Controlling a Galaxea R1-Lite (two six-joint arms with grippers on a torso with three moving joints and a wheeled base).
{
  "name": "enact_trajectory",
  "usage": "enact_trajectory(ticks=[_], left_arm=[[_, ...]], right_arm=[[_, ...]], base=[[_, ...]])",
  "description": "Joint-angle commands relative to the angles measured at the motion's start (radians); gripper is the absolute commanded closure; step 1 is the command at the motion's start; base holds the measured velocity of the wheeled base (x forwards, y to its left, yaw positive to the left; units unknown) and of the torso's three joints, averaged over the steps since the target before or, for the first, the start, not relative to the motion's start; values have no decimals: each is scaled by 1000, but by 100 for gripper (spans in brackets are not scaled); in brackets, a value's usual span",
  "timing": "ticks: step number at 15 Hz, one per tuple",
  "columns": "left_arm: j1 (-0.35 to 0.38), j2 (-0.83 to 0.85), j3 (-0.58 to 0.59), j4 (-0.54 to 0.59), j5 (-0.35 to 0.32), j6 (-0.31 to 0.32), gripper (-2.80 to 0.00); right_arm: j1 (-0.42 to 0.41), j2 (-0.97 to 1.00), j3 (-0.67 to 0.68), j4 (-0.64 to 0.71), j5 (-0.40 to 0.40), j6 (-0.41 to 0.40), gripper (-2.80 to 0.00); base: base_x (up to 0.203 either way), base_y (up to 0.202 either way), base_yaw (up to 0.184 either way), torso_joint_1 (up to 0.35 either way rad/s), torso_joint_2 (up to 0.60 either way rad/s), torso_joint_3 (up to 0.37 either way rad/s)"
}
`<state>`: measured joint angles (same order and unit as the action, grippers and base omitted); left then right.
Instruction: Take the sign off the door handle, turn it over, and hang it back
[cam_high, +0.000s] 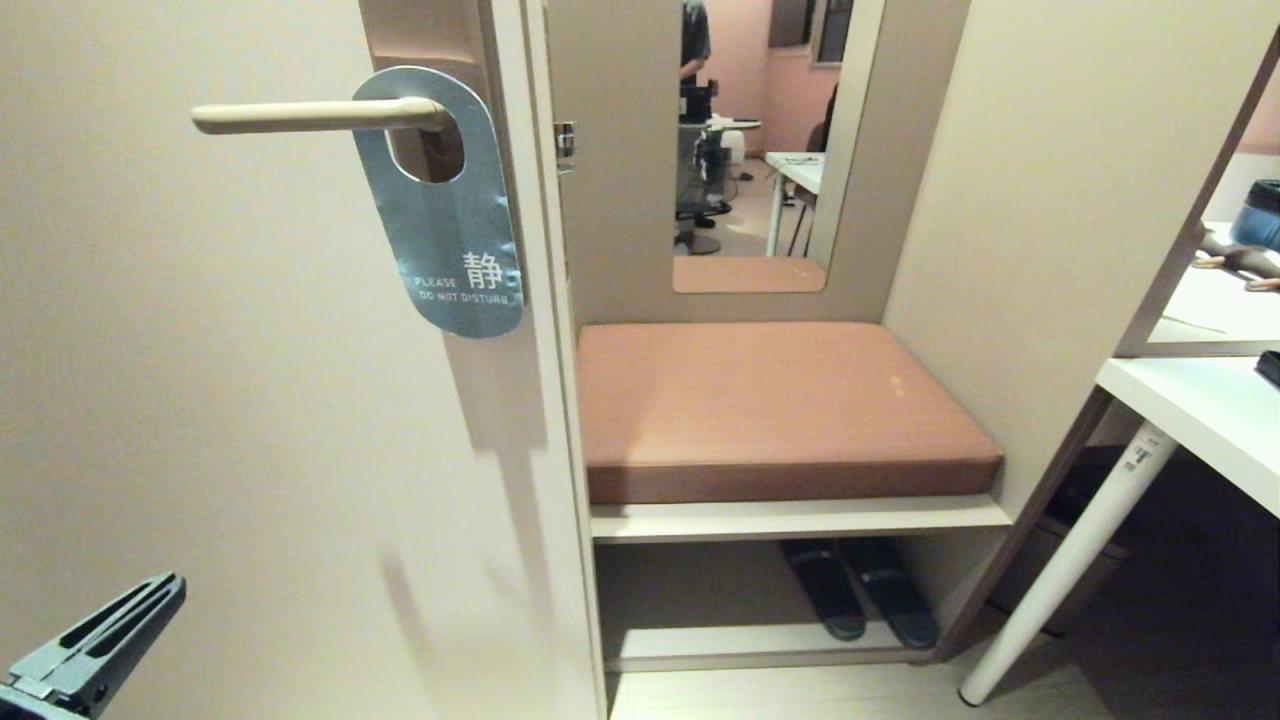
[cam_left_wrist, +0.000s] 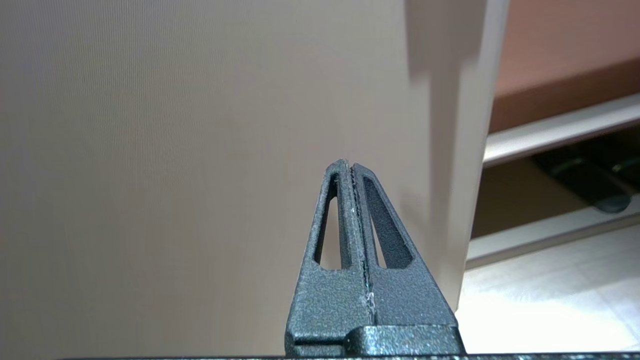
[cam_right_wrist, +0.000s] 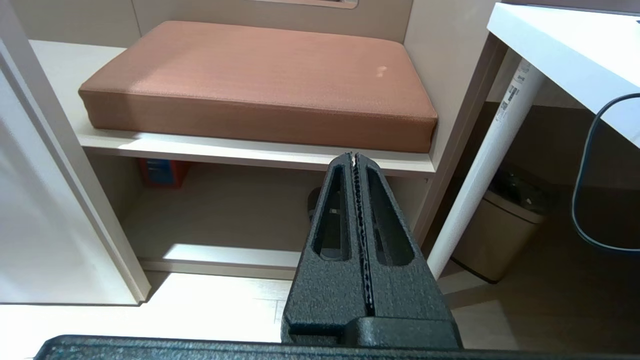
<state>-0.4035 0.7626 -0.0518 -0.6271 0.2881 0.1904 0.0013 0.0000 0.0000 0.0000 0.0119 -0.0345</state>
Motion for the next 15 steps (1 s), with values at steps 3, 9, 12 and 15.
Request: enact_trajectory(ticks=[3, 9, 12, 15], left_arm=[[208, -39, 51, -6, -87, -13, 0], [381, -434, 52, 380, -280, -22, 0], [427, -558, 52, 561, -294, -35, 0], [416, -650, 52, 617, -298, -54, 0]], right_arm=[[0, 2, 0, 0, 1, -1, 0], [0, 2, 0, 0, 0, -1, 0], [0, 2, 0, 2, 2, -1, 0], [0, 2, 0, 0, 0, -1, 0]], base=[[0, 0, 0, 0, 0, 0], [0, 0, 0, 0, 0, 0], [0, 0, 0, 0, 0, 0], [0, 0, 0, 0, 0, 0]])
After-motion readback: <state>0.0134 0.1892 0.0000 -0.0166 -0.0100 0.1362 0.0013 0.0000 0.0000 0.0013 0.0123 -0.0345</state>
